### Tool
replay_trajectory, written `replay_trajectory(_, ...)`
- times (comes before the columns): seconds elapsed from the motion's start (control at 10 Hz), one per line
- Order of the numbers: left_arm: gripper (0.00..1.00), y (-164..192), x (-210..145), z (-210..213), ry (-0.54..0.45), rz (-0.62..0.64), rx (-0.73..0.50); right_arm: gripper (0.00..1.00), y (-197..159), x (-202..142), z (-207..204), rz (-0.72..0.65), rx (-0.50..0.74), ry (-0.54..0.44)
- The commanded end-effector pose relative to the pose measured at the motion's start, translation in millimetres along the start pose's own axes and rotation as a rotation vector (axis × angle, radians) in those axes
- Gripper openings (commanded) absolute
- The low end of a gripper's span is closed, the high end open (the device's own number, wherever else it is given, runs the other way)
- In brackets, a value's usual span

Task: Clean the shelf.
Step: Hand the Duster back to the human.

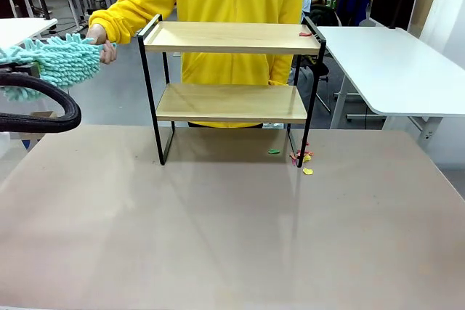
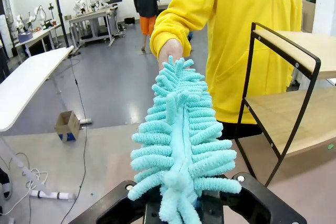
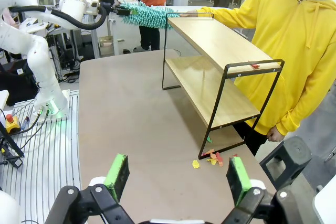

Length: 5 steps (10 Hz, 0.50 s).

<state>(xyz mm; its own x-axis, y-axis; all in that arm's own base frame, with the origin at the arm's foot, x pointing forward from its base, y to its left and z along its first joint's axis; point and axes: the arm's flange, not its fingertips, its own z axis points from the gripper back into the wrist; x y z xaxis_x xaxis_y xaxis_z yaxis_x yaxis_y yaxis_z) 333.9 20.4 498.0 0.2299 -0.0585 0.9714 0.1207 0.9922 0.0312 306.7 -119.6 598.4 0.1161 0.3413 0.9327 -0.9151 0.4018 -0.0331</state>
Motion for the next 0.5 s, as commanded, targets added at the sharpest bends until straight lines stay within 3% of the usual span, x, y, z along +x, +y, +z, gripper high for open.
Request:
replay_trajectory(0.0,0.76,0.0,0.0,0.0,0.0,0.0,0.0,1.0,-0.3,2.4,0.5,0.003,-0.003,-0.022)
replay_trajectory(0.1,0.76,1.1,7.0,4.9,0.022,0.015,-0.004,1.0,-0.3,2.4,0.5,0.003,-0.003,-0.022)
replay_trajectory(0.2,1.0,2.5,16.4,9.4,0.049,0.032,-0.004,1.0,-0.3,2.4,0.5,0.003,-0.003,-0.022)
replay_trajectory(0.4,1.0,9.5,49.5,19.7,0.059,0.034,0.018,1.0,-0.3,2.4,0.5,0.003,-0.003,-0.022)
